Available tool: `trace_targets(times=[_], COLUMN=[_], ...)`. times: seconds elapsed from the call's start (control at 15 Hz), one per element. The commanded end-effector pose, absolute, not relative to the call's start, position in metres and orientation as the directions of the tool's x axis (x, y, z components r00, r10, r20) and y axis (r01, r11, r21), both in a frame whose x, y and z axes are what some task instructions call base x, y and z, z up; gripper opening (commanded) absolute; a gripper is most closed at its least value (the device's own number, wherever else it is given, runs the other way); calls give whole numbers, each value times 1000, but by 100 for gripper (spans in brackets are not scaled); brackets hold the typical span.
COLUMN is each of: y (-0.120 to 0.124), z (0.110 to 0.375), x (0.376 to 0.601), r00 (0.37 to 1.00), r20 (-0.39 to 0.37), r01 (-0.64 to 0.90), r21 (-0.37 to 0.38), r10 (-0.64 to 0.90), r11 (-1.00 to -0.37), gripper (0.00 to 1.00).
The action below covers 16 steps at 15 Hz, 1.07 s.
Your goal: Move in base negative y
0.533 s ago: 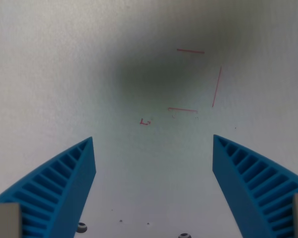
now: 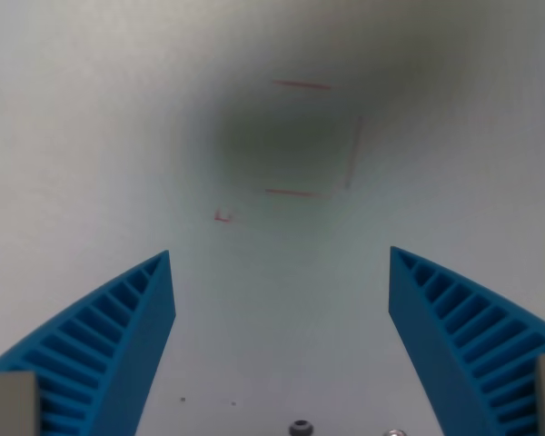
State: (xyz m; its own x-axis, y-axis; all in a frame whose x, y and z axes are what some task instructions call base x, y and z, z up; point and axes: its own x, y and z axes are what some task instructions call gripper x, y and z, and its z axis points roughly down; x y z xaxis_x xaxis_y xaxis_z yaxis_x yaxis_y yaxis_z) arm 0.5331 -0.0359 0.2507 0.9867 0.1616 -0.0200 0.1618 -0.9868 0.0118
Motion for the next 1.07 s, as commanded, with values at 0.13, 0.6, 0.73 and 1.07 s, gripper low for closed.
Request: trace_targets(times=[0.13,0.6,0.73,1.07], y=[-55,-92,-102,-128], z=[252,251,251,250], x=[527,522,521,518], r00=[985,985,985,985], r20=[-12,-12,-12,-12], r01=[172,172,172,172], r21=[5,5,5,5], r10=[172,172,172,172], r11=[-985,-985,-985,-985], gripper=[100,100,100,100])
